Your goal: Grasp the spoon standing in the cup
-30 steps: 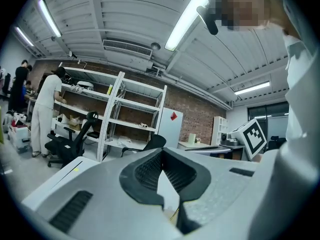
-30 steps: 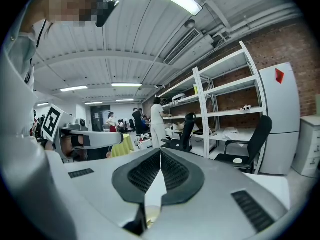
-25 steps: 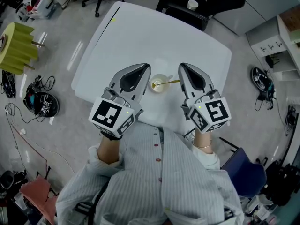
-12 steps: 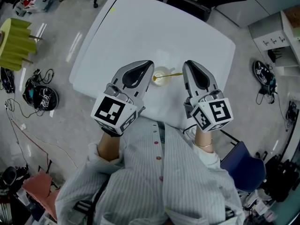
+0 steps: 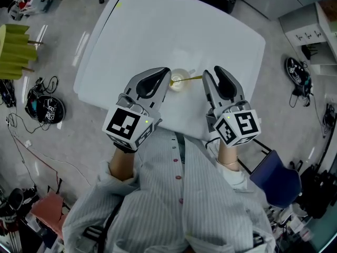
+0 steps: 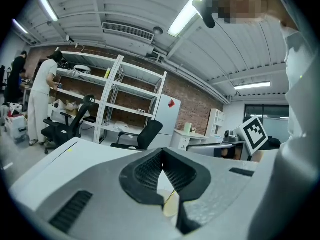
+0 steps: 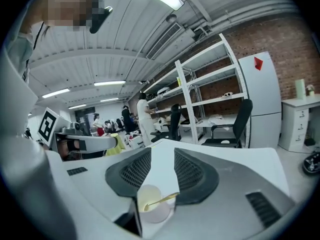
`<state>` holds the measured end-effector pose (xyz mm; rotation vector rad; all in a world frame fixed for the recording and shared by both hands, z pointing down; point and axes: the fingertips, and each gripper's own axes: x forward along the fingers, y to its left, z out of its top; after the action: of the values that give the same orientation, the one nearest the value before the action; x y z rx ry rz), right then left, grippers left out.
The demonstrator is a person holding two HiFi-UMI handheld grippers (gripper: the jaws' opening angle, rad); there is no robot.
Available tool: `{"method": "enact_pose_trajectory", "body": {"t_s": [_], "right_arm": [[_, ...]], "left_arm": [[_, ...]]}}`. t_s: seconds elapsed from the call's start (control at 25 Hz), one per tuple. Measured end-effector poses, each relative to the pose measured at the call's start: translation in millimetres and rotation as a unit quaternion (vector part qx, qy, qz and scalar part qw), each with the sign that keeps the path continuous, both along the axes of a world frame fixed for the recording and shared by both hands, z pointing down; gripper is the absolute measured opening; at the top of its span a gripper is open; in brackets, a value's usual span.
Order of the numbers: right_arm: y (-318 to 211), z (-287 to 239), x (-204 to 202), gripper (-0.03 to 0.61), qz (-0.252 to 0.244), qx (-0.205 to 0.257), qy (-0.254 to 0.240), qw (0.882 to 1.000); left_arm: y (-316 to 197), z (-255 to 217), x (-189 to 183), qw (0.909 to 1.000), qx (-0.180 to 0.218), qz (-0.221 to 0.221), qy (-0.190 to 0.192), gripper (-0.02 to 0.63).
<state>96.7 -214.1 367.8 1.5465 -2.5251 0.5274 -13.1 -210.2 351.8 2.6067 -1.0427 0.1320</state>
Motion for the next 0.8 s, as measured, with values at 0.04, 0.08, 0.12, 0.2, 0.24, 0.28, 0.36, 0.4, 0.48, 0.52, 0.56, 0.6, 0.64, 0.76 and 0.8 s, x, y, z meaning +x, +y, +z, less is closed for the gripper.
{"method": "enact_pose_trajectory", "body": {"t_s": [0.04,0.08,0.12,0.2,0.24,0.28,0.36,0.4,0.48,0.52,0.56,0.6,0.64,0.76,0.8], "right_arm": [[0,3,2,0.121,0.003,-0.004,-0.001,1.0],[1,6,4,0.125,0.006,-0.008,-0.002,1.0],[1,9,6,0.134,0.008,-0.012,-0.003,1.0],[0,16,7,0.151,0.012,-0.02,-0.008,1.0],[0,20,8,0.157,0.014,-0.025,-0.011,1.0],[0,25,8,0.165,0.016,-0.03,-0.015,0.999],[1,35,9,0.175,0.021,-0.042,-0.024,0.999],[1,39,10,0.176,0.024,-0.049,-0.028,0.998],[1,48,12,0.181,0.029,-0.06,-0.032,0.997],[2,53,13,0.184,0.031,-0.065,-0.034,0.997],[2,57,14,0.187,0.034,-0.069,-0.036,0.996],[2,60,15,0.187,0.036,-0.073,-0.038,0.996],[3,64,15,0.19,0.037,-0.077,-0.041,0.995],[5,74,14,0.192,0.036,-0.09,-0.047,0.994],[6,77,13,0.192,0.035,-0.094,-0.048,0.994]], "left_arm": [[0,3,1,1.0,-0.003,0.001,-0.001,0.008],[0,7,1,1.0,-0.007,0.001,-0.003,0.008],[0,10,1,0.9999,-0.01,0.002,-0.005,0.008],[0,17,2,0.9998,-0.016,0.004,-0.009,0.008],[0,21,2,0.9997,-0.02,0.004,-0.011,0.008],[0,24,1,0.9997,-0.023,0.005,-0.012,0.008],[0,32,1,0.9995,-0.029,0.006,-0.014,0.008],[0,35,2,0.9993,-0.032,0.008,-0.015,0.008],[0,42,3,0.9991,-0.038,0.011,-0.017,0.008],[0,45,4,0.9989,-0.041,0.012,-0.018,0.008],[0,48,5,0.9988,-0.043,0.013,-0.018,0.008],[0,50,5,0.9987,-0.045,0.014,-0.018,0.008],[0,53,6,0.9986,-0.046,0.016,-0.019,0.008],[1,60,8,0.9983,-0.05,0.019,-0.022,0.008],[1,62,8,0.9982,-0.052,0.02,-0.023,0.008]]}}
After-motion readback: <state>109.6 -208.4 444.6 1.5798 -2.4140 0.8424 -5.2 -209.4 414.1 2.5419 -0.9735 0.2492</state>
